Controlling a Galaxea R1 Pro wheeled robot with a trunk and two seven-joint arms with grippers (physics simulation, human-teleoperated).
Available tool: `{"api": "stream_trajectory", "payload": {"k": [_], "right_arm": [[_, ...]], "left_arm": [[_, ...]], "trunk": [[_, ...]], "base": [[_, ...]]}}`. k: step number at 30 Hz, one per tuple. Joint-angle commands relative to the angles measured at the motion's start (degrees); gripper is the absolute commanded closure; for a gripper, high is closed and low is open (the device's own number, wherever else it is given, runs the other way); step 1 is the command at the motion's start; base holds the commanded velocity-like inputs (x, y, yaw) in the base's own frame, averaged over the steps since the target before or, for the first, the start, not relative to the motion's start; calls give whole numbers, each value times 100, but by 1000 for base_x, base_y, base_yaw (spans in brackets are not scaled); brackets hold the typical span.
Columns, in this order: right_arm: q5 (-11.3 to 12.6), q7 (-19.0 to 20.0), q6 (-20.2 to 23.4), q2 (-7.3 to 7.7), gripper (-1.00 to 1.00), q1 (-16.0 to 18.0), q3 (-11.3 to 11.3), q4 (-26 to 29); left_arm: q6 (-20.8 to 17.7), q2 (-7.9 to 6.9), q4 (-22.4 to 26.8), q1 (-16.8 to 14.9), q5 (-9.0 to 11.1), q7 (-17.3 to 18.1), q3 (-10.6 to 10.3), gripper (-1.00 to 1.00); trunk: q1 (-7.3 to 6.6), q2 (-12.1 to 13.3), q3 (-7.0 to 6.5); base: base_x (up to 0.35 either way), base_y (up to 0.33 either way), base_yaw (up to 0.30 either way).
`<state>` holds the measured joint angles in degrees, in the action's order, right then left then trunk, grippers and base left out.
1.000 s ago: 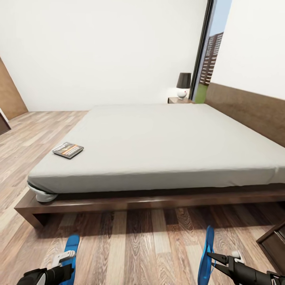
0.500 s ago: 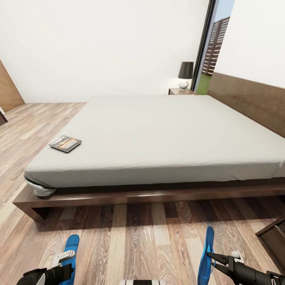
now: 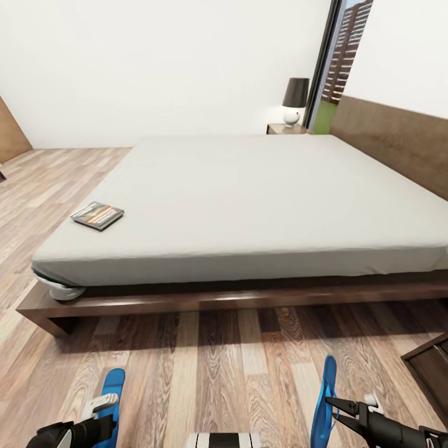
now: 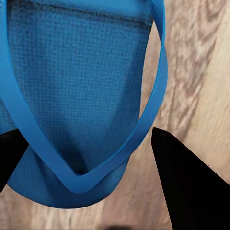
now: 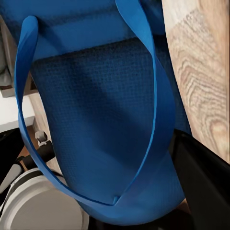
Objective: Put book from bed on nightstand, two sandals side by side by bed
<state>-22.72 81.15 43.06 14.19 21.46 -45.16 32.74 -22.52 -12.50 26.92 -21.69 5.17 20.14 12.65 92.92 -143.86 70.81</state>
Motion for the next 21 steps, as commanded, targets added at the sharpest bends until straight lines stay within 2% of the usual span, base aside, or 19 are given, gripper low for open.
{"api": "stream_trajectory", "payload": {"k": [1, 21], "right_arm": [[-57, 41, 62, -4, 100, 7, -36, 5], [-57, 41, 62, -4, 100, 7, -36, 5]], "left_arm": [[-51, 1, 7, -2, 46, -2, 24, 100], [-42, 13, 7, -2, 45, -10, 11, 100]], "trunk": [[1, -4, 27], [53, -30, 470]], "base": [[0, 0, 0], [0, 0, 0]]}}
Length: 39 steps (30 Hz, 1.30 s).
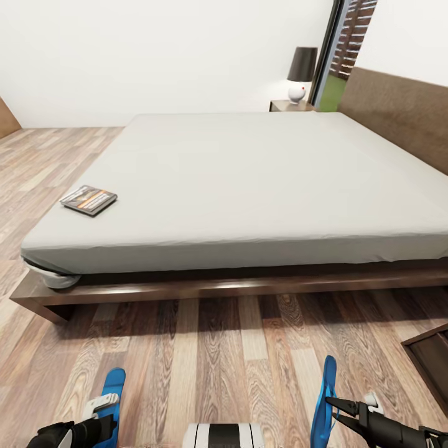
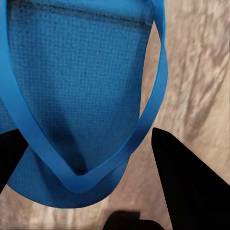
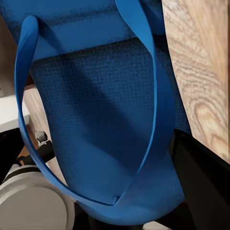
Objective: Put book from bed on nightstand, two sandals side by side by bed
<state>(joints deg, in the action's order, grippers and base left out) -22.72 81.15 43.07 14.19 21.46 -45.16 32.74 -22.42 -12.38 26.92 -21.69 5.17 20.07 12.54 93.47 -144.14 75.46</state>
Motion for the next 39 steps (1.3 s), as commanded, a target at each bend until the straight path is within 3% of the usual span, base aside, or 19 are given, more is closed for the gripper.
{"api": "stream_trajectory", "payload": {"k": [1, 7, 16, 22, 39], "right_arm": [[-57, 41, 62, -4, 100, 7, -35, 5], [-57, 41, 62, -4, 100, 7, -29, 5], [-57, 41, 54, -4, 100, 7, -28, 5], [-57, 35, 53, -11, 100, 7, -28, 5], [-63, 33, 44, -13, 100, 7, -20, 5]], "left_arm": [[-51, 0, 7, -2, 45, -3, 21, 100], [-51, -1, 7, -2, 45, -3, 26, 100], [-45, -1, 7, -2, 45, -3, 26, 100], [470, -14, -32, 6, 45, -3, 25, 100], [511, -19, -37, 16, 45, -3, 99, 100]], "trunk": [[1, -3, 27], [17, -11, 160], [17, -11, 160], [17, -11, 160], [17, -11, 160]], "base": [[0, 0, 0], [0, 0, 0], [4, 0, 0], [223, 45, 0], [122, 198, 0]]}}
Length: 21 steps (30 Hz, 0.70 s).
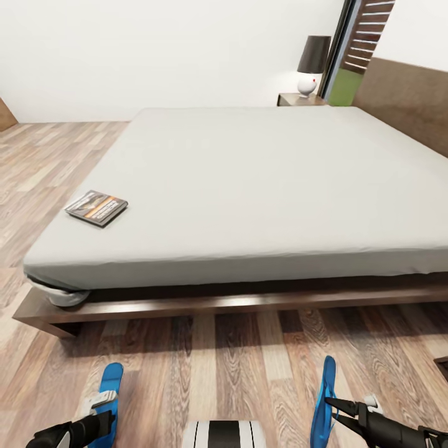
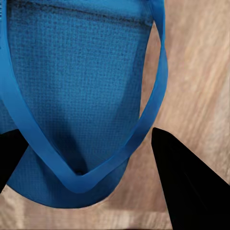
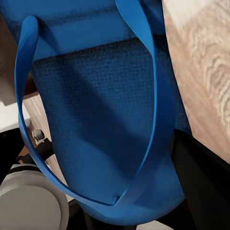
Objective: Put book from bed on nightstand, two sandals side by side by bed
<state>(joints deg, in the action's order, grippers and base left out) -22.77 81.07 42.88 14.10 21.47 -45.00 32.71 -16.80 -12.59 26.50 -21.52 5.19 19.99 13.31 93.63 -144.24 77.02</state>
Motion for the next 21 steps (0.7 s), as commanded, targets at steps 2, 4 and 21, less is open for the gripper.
{"api": "stream_trajectory", "payload": {"k": [2, 4, 21], "right_arm": [[-55, 41, 62, -4, 100, 6, -35, 8], [-56, 45, 62, -4, 100, 6, -35, 8], [-52, 45, 62, 5, 100, 6, -33, 8]], "left_arm": [[-51, 1, 4, -2, 43, 7, 23, 100], [-51, 2, 4, -2, 43, 9, 23, 100], [81, 2, 4, 4, 43, 5, 23, 100]], "trunk": [[1, -2, 4], [1, -2, 4], [1, -2, 4]], "base": [[151, 250, 0], [151, 250, 0], [138, 103, 0]]}}
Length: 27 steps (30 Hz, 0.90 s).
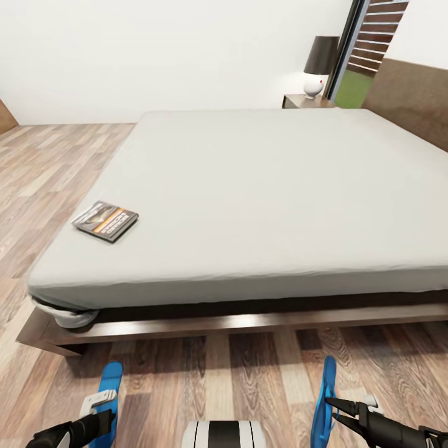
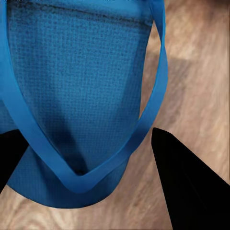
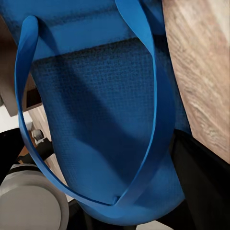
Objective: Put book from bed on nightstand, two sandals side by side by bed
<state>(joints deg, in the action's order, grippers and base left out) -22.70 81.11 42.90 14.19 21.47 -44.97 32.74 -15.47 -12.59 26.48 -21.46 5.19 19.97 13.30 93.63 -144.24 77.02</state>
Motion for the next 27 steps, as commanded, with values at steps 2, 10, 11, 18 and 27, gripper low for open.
{"api": "stream_trajectory", "payload": {"k": [2, 10, 11, 18, 27], "right_arm": [[-59, 42, 61, -4, 100, 7, -37, 5], [-59, 39, 61, -4, 100, 7, -34, 5], [-59, 40, 61, -4, 100, 7, -36, 5], [-59, 42, 61, -4, 100, 7, -34, 5], [-54, 54, 85, 3, 100, 7, -39, 8]], "left_arm": [[-42, 2, 6, 1, 43, 6, 24, 100], [-47, 2, 6, 2, 45, 2, 32, 100], [-50, 2, 6, 2, 44, 0, 30, 100], [-52, 10, 6, 2, 46, -2, 27, 100], [-52, 10, 6, 2, 46, -2, 27, 100]], "trunk": [[0, -2, 4], [6, -4, 48], [8, -6, 70], [26, -15, 226], [49, -27, 425]], "base": [[56, 8, 0], [6, 1, 0], [0, 0, 0], [0, 0, 0], [0, 0, 0]]}}
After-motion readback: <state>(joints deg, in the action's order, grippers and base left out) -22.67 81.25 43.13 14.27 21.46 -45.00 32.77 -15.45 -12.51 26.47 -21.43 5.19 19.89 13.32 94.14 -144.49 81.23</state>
